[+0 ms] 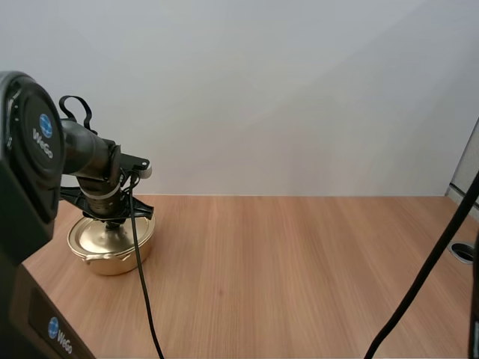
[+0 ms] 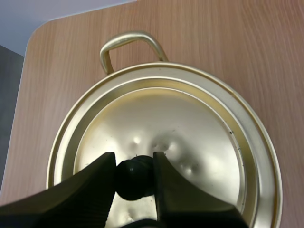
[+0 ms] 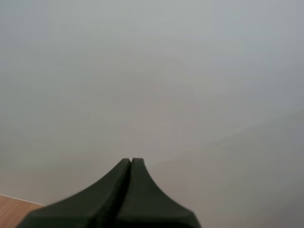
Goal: Open the pot, put the car inside, and close it
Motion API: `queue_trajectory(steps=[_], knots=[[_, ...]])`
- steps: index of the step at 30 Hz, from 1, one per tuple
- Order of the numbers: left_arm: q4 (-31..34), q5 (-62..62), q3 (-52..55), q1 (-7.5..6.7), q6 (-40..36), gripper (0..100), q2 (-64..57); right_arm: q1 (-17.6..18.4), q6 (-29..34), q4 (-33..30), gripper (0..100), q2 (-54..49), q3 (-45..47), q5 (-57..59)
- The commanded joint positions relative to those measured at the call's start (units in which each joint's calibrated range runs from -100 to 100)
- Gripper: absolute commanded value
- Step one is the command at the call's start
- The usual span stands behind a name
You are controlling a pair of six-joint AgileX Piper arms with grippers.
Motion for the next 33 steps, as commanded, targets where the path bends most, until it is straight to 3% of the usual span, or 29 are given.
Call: queue_trajectory(steps=[1, 7, 14, 24, 25, 28, 33], knots=[[0.67, -1.38, 0.10, 0.03, -0.05, 31, -0.55, 0.00, -0.02, 0.05, 0, 0.06, 0.01, 0.07], [3.38, -3.99, 0.10, 0.03, 0.94, 98, -1.36, 0.00, -0.02, 0.05, 0, 0.06, 0.01, 0.07], [5.64, -3.99, -0.82, 0.03, 0.82, 100, -2.61, 0.00, -0.02, 0.05, 0, 0.06, 0.01, 0.07], [5.77, 0.84, -11.00, 0.03, 0.68, 100, -13.11, 0.00, -0.02, -0.36, 0, 0.06, 0.01, 0.07], [5.77, 0.84, -11.79, 0.03, 0.69, 84, -14.46, 0.00, -0.02, -0.70, 0, 0.06, 0.01, 0.07], [5.51, 0.29, -13.22, 0.03, -2.39, 0, -18.04, 0.00, 1.28, -2.00, 0, 0.06, 0.01, 0.07], [5.51, -5.34, -13.43, 0.03, -5.63, 0, -23.85, 0.00, 4.23, -3.17, 0, 0.06, 2.78, 0.07]])
